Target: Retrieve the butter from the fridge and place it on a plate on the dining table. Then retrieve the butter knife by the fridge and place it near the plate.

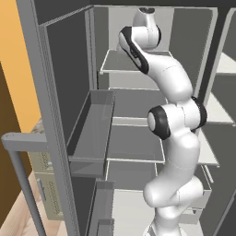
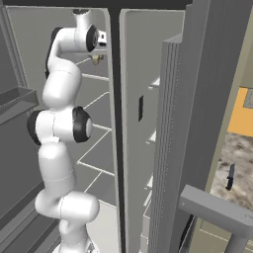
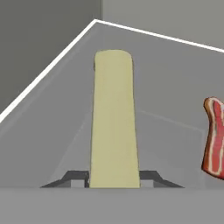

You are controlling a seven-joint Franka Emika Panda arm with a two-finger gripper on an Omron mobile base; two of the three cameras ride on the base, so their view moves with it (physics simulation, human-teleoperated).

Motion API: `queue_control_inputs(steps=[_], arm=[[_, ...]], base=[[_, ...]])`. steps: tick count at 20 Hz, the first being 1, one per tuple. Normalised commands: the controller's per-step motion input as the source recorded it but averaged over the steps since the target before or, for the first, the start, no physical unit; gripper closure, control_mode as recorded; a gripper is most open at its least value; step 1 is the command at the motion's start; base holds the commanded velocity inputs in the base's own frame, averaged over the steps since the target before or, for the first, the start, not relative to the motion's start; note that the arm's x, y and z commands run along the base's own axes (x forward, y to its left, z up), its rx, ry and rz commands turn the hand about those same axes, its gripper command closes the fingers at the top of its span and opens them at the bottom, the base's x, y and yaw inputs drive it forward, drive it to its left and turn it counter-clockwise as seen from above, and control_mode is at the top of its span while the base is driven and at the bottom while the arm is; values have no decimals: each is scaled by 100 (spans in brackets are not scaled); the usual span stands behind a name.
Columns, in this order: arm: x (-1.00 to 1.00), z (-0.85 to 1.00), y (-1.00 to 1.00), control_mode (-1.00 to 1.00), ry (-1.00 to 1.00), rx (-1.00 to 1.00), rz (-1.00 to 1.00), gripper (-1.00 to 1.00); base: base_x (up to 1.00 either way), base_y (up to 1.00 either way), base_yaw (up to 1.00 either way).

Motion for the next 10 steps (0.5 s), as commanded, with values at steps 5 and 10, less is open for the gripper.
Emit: queue_control_inputs(steps=[5, 10], arm=[[0, 0, 0, -100, -48, 2, 0, 100], [-27, 11, -1, -100, -38, 1, 0, 100]], base=[[0, 0, 0], [0, 0, 0]])
